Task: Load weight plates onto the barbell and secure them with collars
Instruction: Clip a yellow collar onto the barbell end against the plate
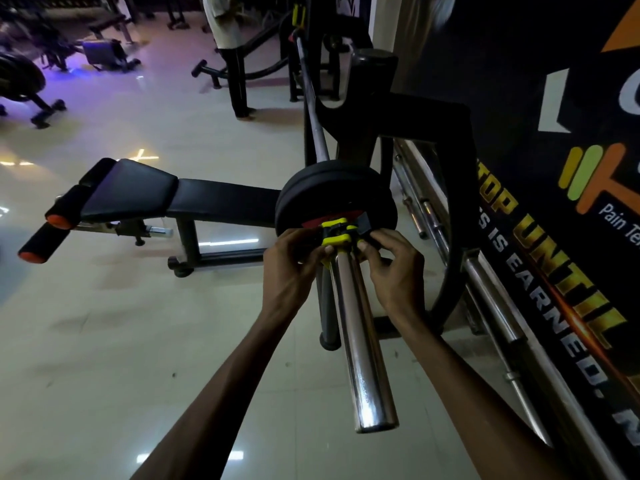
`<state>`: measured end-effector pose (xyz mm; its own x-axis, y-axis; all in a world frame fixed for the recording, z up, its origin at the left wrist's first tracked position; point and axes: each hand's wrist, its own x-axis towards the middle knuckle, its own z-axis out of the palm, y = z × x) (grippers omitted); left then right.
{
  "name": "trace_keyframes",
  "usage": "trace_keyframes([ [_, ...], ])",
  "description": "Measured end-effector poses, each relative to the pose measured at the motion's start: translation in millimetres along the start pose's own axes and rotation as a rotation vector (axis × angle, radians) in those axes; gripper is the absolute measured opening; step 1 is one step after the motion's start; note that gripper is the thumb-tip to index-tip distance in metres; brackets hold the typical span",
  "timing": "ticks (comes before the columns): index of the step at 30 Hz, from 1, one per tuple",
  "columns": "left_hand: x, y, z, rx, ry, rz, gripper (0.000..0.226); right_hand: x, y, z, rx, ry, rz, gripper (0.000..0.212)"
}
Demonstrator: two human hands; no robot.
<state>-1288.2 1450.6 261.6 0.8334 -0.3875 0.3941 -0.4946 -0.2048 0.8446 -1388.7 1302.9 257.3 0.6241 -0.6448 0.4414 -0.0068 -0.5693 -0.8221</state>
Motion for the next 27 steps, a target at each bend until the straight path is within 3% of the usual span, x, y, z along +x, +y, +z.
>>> trace_keyframes([
  [5, 12.5, -3.0, 3.6, 0.01, 0.01, -0.017, 0.038, 12.9, -4.1, 7.3, -0.004, -0.013, -0.027, 0.03],
  [11, 13.1, 1.5, -1.0, 0.031, -0.005, 0.048, 0.041, 17.6, -12.7, 3.4, -0.094, -0.169, -0.224, 0.044],
  [17, 23.4, 18.6, -3.3, 0.329, -0.1, 0.397, 0.059, 26.0, -10.6, -2.9, -0.121, -0.262, -0.179, 0.048],
  [20, 30.1, 17.0, -7.3, 0.46, -0.218, 0.531, 0.053, 31.6, -7.2, -5.8, -0.118, -0.269, -0.157, 0.045],
  [23, 28.2, 8.1, -12.9, 0.524, -0.173, 0.574, 0.048, 37.9, -5.2, -10.9, -0.04, -0.267, -0.122, 0.046],
  [27, 11.3, -2.5, -4.9, 0.39, -0.027, 0.49, 0.043, 37.0, -3.0, -9.7, -0.033, -0.202, -0.113, 0.036],
])
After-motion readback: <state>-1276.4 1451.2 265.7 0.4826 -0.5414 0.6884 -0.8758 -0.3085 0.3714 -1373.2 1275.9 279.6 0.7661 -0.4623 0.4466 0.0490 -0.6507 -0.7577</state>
